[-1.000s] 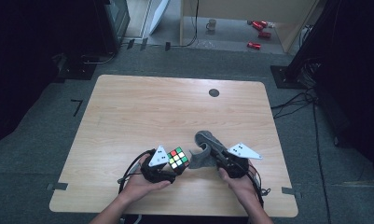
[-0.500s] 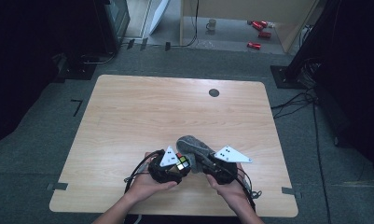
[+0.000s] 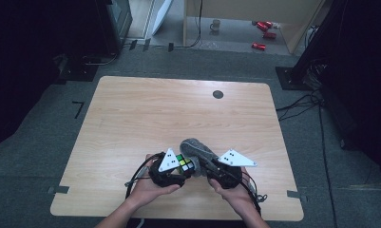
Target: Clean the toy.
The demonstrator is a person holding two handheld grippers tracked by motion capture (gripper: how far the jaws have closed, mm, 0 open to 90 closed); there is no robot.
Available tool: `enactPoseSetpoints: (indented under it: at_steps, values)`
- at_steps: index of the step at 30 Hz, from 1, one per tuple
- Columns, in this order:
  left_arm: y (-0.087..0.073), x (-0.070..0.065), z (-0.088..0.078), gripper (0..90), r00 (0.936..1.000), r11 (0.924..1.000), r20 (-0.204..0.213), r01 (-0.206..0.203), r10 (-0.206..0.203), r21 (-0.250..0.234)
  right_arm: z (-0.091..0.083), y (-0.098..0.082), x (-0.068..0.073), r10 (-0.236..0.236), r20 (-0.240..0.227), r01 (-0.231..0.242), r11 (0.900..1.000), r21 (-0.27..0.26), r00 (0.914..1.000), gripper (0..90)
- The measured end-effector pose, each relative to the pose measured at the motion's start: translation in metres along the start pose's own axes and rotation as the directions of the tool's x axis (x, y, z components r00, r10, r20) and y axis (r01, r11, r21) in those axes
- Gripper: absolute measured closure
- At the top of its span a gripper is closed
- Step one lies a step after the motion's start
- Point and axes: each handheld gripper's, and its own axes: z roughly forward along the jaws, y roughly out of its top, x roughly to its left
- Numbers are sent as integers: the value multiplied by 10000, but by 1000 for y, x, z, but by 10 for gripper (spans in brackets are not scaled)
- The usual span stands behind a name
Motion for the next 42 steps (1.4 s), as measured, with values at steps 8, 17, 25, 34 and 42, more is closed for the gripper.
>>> enactPoseSetpoints:
  at_steps: [8, 17, 25, 34, 42]
  values:
    - [13, 5, -6, 350, 9999, 9999, 76, -102, 102, 5, -2, 16, -3, -49, -178, 55, 9995, 320, 9998, 767]
    - [15, -6, 5, 350, 9948, 9932, -327, -936, 961, 696, 4, 27, -4, 181, -948, -123, 9980, 615, 9953, 767]
    - [12, -4, -1, 350, 9982, 9973, -81, -584, 588, 451, 7, 17, -5, 368, -451, -339, 9974, 640, 9983, 772]
    - [8, -5, 1, 351, 9982, 9961, -273, -514, 535, 724, 14, 13, 3, 568, -616, -516, 9952, 831, 9965, 771]
    - [10, -8, -4, 351, 9995, 9987, -169, -242, 250, 444, 9, 16, 13, 372, -697, -340, 9984, 461, 9969, 774]
